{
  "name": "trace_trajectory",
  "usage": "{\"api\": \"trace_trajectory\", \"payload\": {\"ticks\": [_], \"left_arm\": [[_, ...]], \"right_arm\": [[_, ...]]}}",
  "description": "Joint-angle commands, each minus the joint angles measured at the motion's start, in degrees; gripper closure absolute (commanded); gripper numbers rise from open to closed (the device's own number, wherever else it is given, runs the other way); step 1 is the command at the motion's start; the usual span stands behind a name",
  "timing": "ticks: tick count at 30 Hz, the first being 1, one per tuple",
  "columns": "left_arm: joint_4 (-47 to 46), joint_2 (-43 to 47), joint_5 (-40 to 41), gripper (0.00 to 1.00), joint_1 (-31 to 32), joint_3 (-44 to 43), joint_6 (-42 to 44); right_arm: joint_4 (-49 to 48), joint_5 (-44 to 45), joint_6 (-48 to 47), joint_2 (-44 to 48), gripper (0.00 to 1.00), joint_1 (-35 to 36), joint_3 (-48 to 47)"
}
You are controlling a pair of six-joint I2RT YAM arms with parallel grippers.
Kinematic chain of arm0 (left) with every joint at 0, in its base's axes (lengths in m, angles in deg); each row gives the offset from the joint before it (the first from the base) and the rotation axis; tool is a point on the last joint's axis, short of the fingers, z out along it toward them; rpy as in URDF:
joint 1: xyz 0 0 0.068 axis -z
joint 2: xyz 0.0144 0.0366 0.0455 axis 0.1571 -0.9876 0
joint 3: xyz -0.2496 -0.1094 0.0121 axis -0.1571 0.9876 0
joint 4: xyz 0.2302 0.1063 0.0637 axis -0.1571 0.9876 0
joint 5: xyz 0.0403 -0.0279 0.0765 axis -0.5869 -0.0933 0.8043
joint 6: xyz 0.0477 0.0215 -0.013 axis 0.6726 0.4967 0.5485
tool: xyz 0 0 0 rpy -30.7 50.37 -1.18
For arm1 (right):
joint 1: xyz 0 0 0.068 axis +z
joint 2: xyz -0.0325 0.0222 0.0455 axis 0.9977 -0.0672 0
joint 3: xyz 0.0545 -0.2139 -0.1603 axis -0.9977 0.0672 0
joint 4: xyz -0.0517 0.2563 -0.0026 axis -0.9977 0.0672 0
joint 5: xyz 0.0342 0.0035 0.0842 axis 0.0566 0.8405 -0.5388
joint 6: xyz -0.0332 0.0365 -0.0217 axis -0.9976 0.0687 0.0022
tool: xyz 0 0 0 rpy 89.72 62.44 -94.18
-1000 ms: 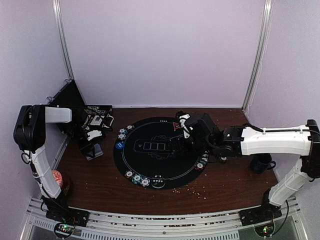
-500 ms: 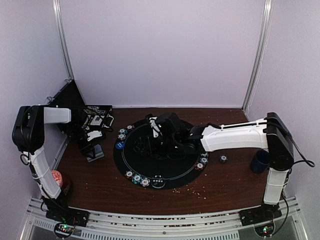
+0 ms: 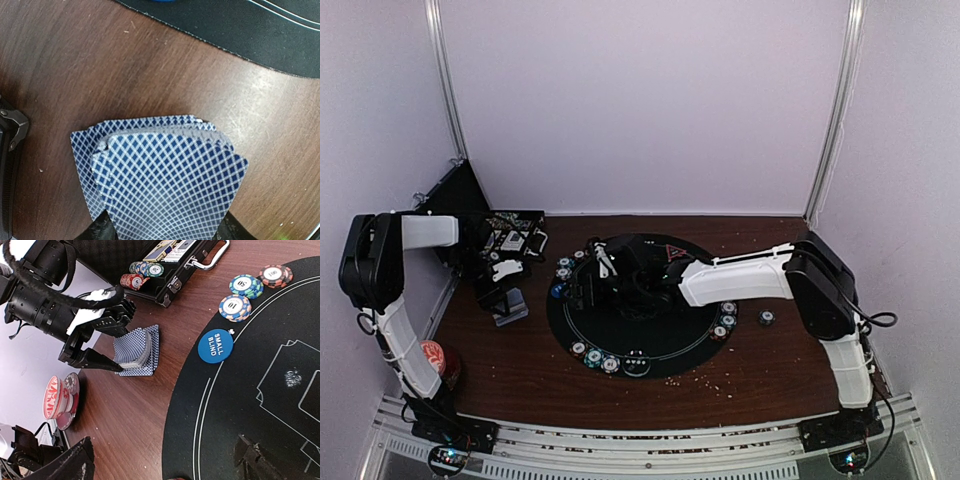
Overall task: Distribute texas hold em gaming equipment
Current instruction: Adjust the poker card at the center of the board.
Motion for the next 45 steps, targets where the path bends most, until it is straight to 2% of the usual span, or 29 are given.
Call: {"api": "trace_trajectory", "payload": {"ticks": [1,4,7,12,17,23,31,45], "left_arm": [[-1.3,0.4,-0.5,0.87,0.4,0.7,0.2],[-2.9,-1.7,1.0,0.8,0.3,1.1,-0.4],[-4.2,-3.4,1.8,0.78,0.3,1.2,-0.7],[-5.2,-4.1,2.5,0.56,0.3,0.8,-1.4],[-5.3,-3.0,2.6,0.25,0.3,1.4,-1.3],[-5.1,-0.7,2.8,0.03,0.3,1.8,-1.0],[-4.7,-2.1,3.9,0.02,0.3,1.8,-0.7],[0.7,-10.1,3.2,0.02,-0.3,-3.0,-0.6]], "right_arm": [[-0.7,-2.1,1.8,-2.6,0.02,-0.2,-4.4],[0.3,-1.8,0.8,-2.2,0.02,-0.2,-4.7],[0.4,-0.5,-0.4,-0.3,0.01,-0.2,-2.2],[1.0,0.1,-1.4,1.7,0.01,-0.2,0.6],[2.3,1.0,-2.6,2.4,0.01,-0.1,1.7],[3.7,1.5,-3.7,2.8,0.0,-0.2,1.6],[3.7,2.1,-4.0,3.4,0.0,-0.3,2.5],[4.2,4.0,-5.4,5.0,0.0,-0.2,4.1]]}}
